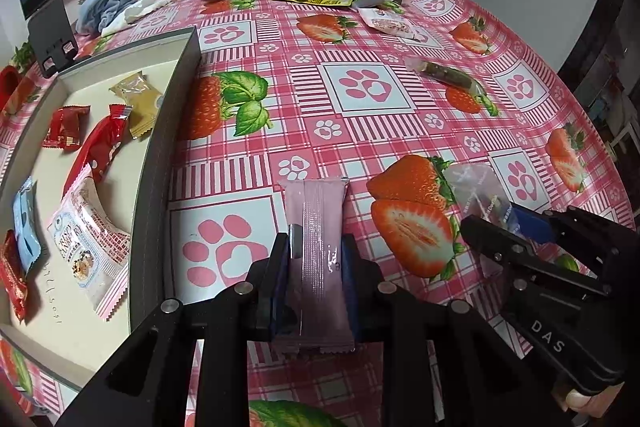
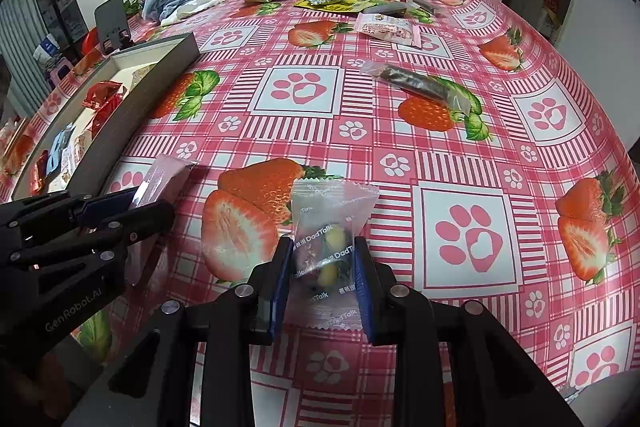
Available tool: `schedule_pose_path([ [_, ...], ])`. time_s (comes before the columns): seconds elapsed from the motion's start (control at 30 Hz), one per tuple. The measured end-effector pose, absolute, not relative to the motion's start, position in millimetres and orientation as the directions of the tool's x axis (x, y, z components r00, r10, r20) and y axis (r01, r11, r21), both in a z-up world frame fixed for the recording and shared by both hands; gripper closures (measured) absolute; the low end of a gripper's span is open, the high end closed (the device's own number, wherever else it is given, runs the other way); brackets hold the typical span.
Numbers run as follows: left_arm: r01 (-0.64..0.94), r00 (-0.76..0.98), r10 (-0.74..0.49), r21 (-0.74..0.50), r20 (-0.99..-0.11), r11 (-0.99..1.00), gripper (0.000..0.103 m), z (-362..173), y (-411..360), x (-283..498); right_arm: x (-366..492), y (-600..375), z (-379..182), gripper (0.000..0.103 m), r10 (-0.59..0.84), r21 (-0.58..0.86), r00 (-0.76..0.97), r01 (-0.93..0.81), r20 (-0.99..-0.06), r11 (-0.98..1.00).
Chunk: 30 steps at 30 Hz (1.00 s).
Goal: Organize snacks
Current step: 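Carry the pink bar toward the white tray while the right tool carries the clear bag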
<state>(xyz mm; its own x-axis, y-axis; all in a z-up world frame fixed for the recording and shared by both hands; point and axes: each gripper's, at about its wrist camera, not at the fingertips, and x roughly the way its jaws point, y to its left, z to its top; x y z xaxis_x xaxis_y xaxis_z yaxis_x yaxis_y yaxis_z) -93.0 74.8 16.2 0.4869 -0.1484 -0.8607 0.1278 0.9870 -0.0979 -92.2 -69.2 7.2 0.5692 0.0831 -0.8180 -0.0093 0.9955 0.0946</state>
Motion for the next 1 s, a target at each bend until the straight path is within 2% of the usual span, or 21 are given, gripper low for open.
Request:
schedule_pose_path([
  [1.0,0.088,0.484,-0.081,-0.043,-0.871,0.995,0.076,21.5,76.7,-97.6,-101.4,-74.6,15.1,0.072,0.124,0.146,0.586,-0.01,-0.8,0.989],
])
